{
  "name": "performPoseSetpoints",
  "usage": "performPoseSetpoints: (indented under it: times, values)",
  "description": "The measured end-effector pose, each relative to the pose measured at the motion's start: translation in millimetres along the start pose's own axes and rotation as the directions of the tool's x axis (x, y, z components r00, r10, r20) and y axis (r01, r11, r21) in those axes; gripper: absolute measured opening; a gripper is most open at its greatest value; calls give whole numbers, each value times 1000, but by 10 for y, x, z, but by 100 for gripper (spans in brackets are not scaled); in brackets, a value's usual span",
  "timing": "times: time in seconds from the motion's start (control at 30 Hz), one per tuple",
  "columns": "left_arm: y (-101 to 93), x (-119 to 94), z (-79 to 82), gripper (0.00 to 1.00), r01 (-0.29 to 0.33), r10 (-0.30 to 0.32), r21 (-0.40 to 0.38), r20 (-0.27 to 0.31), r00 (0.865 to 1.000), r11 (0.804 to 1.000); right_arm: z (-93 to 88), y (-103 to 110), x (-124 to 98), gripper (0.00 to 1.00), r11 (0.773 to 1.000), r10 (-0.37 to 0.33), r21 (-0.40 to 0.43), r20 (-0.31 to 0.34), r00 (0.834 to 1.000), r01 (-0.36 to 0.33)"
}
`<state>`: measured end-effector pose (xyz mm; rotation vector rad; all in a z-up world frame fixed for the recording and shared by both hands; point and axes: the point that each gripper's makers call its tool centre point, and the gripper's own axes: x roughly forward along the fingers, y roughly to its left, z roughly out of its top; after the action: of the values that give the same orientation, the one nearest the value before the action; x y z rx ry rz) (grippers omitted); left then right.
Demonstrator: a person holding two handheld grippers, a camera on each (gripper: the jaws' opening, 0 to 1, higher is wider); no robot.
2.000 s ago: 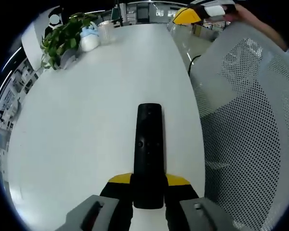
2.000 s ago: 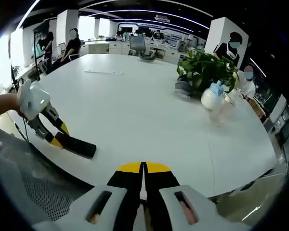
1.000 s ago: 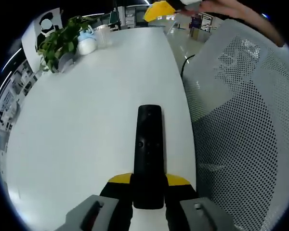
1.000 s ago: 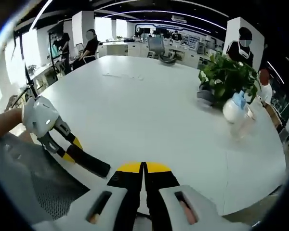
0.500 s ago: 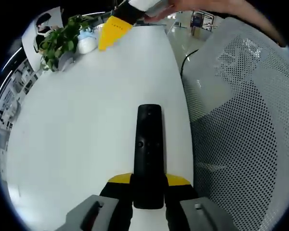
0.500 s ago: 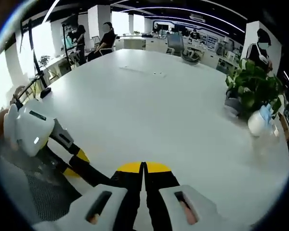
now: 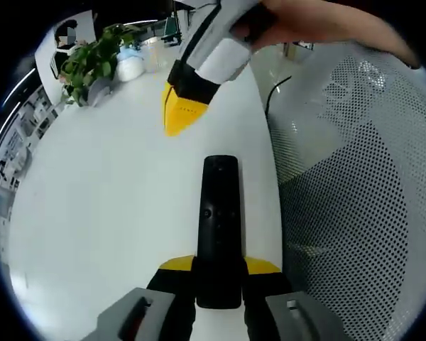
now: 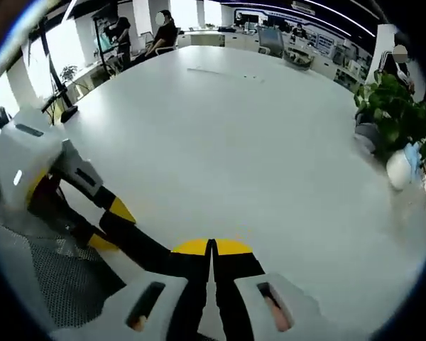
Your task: Press the specified remote control buttons in sequence, fully releasing each button before pressing the next.
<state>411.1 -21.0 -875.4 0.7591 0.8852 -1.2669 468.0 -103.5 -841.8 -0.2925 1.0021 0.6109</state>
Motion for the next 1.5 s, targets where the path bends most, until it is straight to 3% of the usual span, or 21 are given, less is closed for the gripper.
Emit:
performPoseSetpoints:
  times: [0.07, 0.1, 0.23, 0.5, 1.5]
  values:
    - [-2, -4, -4, 24, 0, 0, 0, 12, 1000, 1000, -76, 39, 25, 0, 1000, 20, 5, -29, 999, -20]
    - [0, -6, -5, 24, 0, 0, -2, 18, 1000, 1000, -198, 102, 48, 0, 998, 61, 7, -81, 995, -61]
    - [0, -7, -1, 24, 4, -4, -6, 37, 999, 1000, -232, 65, 50, 0, 999, 40, -26, -91, 995, -43]
    - [5, -8, -2, 24, 16, -16, 1, 56, 998, 1000, -387, 151, 101, 0, 996, 86, -9, -163, 983, -89]
    - [9, 2, 5, 24, 19, -19, -1, 60, 998, 1000, -423, 217, 53, 0, 992, 121, -16, -188, 975, -126]
